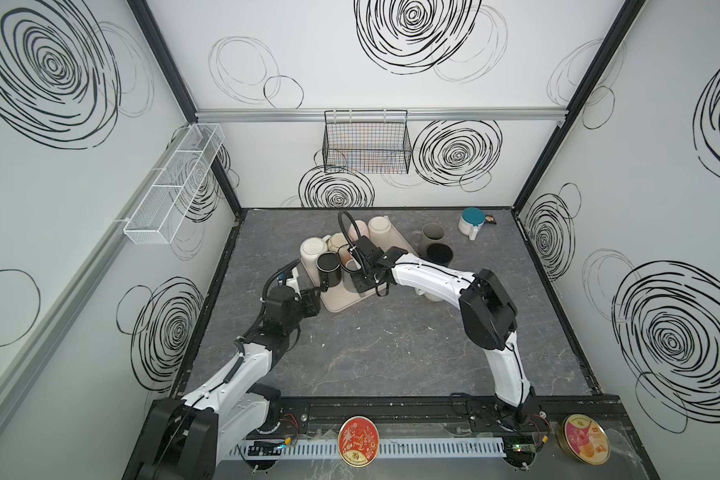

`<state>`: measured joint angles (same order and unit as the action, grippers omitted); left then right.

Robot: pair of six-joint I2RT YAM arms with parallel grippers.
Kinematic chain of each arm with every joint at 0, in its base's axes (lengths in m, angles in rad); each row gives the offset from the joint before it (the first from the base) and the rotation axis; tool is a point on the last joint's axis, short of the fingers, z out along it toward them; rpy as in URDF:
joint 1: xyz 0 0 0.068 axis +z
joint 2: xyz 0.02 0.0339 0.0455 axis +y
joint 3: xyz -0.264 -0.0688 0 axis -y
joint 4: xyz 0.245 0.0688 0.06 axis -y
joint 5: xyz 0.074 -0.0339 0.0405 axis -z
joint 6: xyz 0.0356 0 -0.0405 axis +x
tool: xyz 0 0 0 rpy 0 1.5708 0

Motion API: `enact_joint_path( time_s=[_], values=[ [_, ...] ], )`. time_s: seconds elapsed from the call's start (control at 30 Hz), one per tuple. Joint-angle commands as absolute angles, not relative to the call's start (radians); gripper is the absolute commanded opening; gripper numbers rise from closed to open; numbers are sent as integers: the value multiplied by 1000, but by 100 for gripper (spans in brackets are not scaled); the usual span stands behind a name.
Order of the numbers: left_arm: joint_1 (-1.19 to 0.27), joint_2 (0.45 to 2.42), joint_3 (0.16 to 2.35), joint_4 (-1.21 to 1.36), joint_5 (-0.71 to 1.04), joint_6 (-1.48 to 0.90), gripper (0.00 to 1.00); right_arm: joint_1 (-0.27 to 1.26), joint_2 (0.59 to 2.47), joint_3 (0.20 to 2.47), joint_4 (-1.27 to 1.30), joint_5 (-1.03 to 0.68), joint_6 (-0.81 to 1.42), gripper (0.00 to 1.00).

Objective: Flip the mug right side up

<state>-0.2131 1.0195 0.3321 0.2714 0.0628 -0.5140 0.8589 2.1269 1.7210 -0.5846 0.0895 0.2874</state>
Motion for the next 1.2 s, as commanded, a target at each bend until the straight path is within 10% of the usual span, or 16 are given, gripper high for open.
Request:
enact_joint_path(
  time_s=[0.0, 0.2, 0.57, 1.17],
  values=[
    [-226, 1033, 337, 318, 65, -527, 49, 849, 2162, 1750, -635, 123, 252, 42],
    [-247, 1046, 348, 318, 50, -526, 49, 844, 2181, 1779, -639, 133, 234, 40],
    [-261, 1049, 354, 315, 46, -522, 49, 844, 2120, 1732, -576, 186, 183, 1],
    [-319, 1025, 377, 366, 42, -516, 49, 837, 1814, 1422, -188, 138, 146, 0]
  ],
)
